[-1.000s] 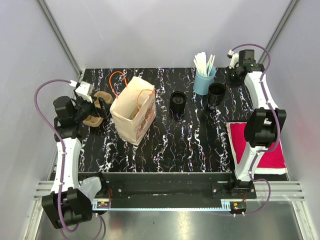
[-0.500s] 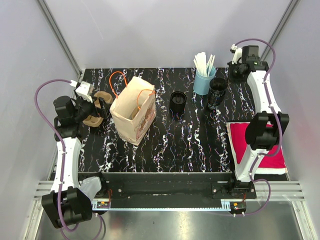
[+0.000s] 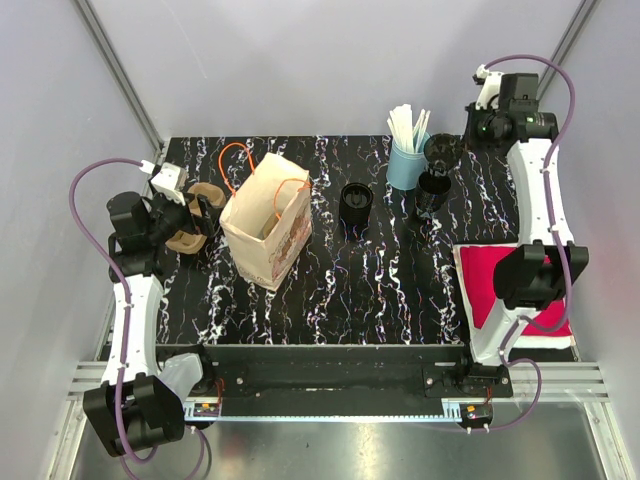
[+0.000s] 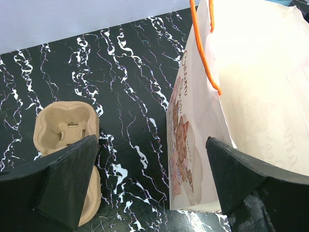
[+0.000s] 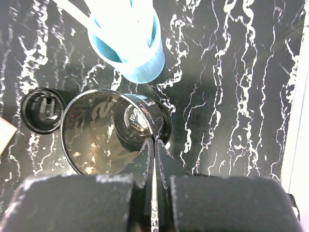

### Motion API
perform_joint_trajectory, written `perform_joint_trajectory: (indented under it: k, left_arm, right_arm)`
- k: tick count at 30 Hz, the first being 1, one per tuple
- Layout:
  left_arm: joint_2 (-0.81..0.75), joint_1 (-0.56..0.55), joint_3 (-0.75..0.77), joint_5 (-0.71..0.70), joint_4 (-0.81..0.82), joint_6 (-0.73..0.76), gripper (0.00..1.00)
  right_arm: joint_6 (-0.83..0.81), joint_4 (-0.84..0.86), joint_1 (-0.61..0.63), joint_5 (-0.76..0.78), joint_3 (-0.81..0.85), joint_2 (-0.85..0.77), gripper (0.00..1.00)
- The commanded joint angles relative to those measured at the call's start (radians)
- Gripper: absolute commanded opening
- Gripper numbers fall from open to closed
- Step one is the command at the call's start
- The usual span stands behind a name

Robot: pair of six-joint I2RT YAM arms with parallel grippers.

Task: Pack the takeout coffee

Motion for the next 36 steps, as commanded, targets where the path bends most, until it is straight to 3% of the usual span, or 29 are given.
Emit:
perform_joint_trajectory:
  k: [1,8,17,22,36]
  left_arm:
    - [-0.002,0.005,0.003,0.038,0.047,0.002,0.99]
    - [-0.003,0.005,0.003,0.040,0.047,0.002,0.99]
    - [0.000,0.005,0.003,0.042,0.047,0.000,0.99]
    - [0.002,0.003,0.003,0.042,0.047,0.000,0.99]
    - [0.009,0.005,0.003,0.046,0.046,0.002,0.99]
  right_arm:
    - [0.013,-0.035,-0.005,-0.051,0.065,-0.075,0.00]
    - [0.030,-0.075,0.009,-0.175,0.011,-0.141,0.00]
    - [-0.012,-0.009,0.196,-0.164,-0.257,-0.285,0.00]
    - [-0.029,0.066,0.268,-0.213,-0.417,-0.310,0.00]
    - [-0.044,0.311,0.294,-0.253,-0.779,-0.319,0.00]
